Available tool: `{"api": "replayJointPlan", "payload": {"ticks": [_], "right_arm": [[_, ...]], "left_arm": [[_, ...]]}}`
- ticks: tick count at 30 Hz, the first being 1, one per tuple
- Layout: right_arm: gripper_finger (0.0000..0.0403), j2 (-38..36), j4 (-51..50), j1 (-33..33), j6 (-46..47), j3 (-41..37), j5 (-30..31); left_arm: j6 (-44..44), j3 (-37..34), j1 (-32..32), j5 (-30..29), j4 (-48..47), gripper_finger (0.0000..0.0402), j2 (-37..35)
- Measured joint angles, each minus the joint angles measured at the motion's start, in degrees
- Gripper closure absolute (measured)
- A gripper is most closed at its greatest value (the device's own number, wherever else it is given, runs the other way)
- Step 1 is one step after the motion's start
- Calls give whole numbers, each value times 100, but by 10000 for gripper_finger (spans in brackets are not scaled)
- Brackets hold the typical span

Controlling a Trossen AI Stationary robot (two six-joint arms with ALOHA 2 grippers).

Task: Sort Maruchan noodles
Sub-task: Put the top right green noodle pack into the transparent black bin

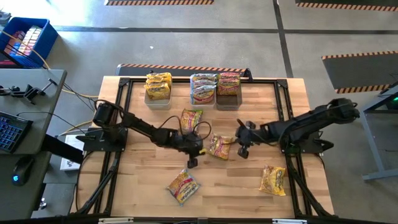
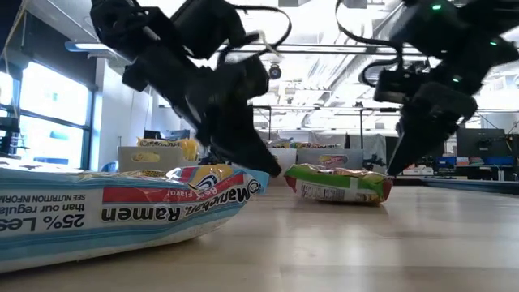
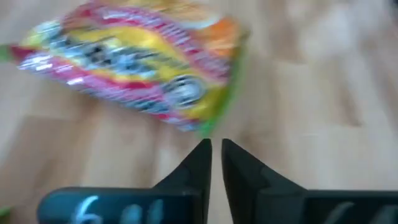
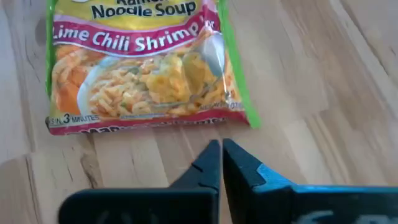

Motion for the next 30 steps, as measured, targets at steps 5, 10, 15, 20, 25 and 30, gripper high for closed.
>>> {"api": "replayJointPlan", "payload": {"ticks": [5, 10, 15, 20, 25, 30], "right_arm": [[403, -99, 325, 416, 360, -282, 439], [403, -99, 625, 581, 338, -283, 667], [403, -99, 912, 588, 214, -283, 670], [403, -99, 1042, 585, 145, -283, 692], [403, -99, 1155, 585, 68, -283, 716], [403, -99, 1189, 585, 65, -283, 732]], "left_arm": [[62, -1, -146, 24, -85, 323, -99], [423, -1, -352, -831, 40, 257, -95], [412, -1, -369, -948, 302, 200, -95], [499, 6, -307, -1167, 413, 173, -18], [651, 136, -271, -1327, 386, 171, 284], [835, 468, -268, -1287, 408, 170, 542]]}}
